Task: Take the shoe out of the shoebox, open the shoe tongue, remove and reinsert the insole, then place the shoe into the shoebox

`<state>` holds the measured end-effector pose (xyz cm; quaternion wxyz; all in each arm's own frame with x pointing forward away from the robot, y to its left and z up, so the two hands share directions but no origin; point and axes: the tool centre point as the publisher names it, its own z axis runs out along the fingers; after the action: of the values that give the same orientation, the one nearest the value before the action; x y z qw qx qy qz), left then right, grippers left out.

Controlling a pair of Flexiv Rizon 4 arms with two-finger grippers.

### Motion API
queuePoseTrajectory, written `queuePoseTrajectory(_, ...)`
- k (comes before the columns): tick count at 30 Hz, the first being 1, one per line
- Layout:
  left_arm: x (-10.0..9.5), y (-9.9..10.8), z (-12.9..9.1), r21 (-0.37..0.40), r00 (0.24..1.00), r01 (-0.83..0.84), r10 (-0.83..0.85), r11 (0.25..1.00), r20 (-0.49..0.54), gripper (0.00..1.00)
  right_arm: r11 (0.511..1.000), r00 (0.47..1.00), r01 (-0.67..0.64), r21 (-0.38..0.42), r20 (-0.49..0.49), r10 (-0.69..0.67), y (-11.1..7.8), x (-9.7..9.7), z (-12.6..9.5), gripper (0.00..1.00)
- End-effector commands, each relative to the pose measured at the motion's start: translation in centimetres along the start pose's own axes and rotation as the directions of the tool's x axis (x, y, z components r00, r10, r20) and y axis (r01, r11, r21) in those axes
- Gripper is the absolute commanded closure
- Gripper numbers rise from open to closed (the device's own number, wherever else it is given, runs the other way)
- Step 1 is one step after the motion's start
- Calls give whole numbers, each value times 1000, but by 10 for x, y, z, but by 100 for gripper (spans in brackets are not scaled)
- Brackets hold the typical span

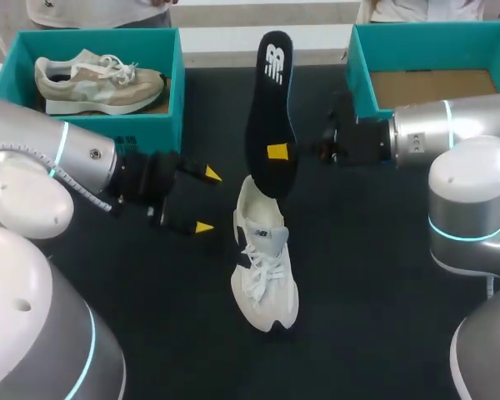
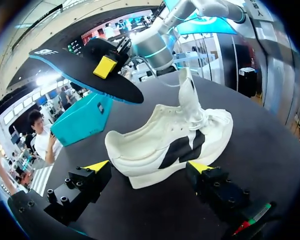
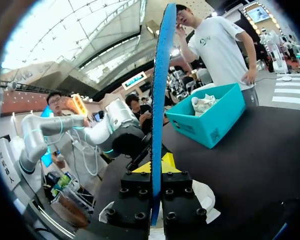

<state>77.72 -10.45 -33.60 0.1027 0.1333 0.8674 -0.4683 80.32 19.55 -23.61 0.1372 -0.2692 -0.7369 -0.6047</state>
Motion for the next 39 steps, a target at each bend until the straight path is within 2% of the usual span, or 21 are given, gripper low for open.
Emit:
queuePoseTrajectory(1, 4, 3, 9, 5, 1000, -5, 5, 1000, 13, 0, 1000, 1000, -4, 6, 0, 4, -6, -9, 13, 100)
queuePoseTrajectory(11, -1, 0, 21, -3, 999, -15, 15, 1000, -30, 0, 1000, 1000, -19, 15, -12, 19, -23, -19, 19, 100)
queuePoseTrajectory(17, -6, -2, 28, -17, 1000, -11, 11, 1000, -22, 0, 1000, 1000, -19, 20, -13, 19, -29, -21, 22, 100)
queuePoseTrajectory(29, -12, -9, 30, -50, 999, -33, 31, 998, -33, 0, 999, 998, 41, 31, -38, -40, -26, -24, 32, 100)
queuePoseTrajectory(39, -20, -15, 28, -75, 998, -58, 56, 996, -32, 0, 999, 998, 42, 27, -48, -40, -29, -27, 36, 100)
